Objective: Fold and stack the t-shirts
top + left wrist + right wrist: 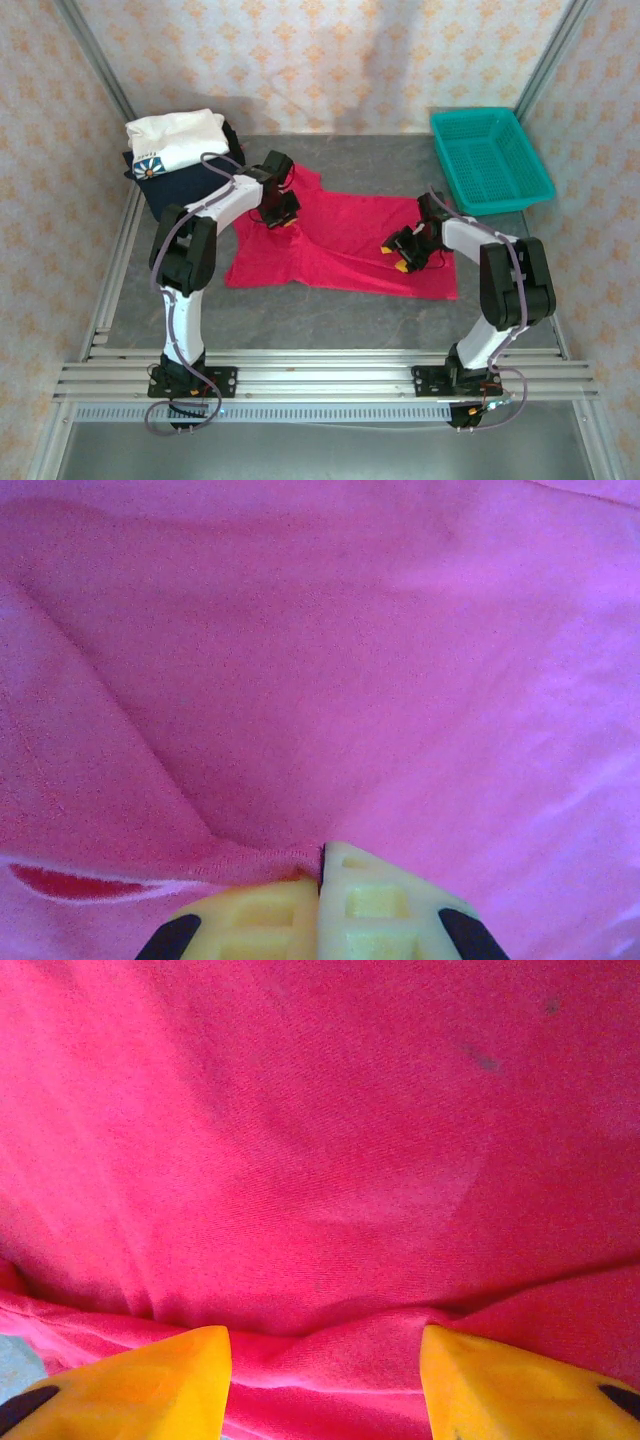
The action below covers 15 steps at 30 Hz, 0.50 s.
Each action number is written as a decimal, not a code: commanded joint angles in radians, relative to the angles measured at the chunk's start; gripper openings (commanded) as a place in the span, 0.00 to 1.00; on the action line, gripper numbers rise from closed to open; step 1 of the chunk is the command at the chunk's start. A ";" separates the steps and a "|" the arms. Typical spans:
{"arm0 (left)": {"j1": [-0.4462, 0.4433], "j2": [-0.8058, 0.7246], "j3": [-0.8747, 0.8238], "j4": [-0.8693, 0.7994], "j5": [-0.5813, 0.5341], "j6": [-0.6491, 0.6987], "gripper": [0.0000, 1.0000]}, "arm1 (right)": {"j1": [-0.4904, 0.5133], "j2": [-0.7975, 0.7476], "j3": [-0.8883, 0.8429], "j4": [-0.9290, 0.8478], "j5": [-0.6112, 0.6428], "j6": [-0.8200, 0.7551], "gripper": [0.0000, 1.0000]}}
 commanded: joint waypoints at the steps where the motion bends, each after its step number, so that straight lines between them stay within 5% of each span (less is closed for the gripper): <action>1: 0.007 0.050 0.063 -0.056 -0.033 0.024 0.00 | 0.006 0.029 0.039 0.008 -0.001 -0.021 0.53; 5: 0.007 0.097 0.097 -0.076 -0.020 0.033 0.01 | 0.006 0.043 0.056 -0.001 0.030 -0.031 0.55; 7: 0.007 0.104 0.096 -0.082 -0.032 0.034 0.13 | 0.006 0.053 0.065 0.002 0.035 -0.031 0.55; 10: 0.007 0.086 0.089 -0.081 -0.056 0.033 0.51 | 0.006 0.073 0.083 -0.007 0.012 -0.019 0.55; 15: 0.007 -0.023 0.052 -0.117 -0.145 0.046 0.69 | 0.008 0.020 0.101 -0.073 -0.002 0.015 0.55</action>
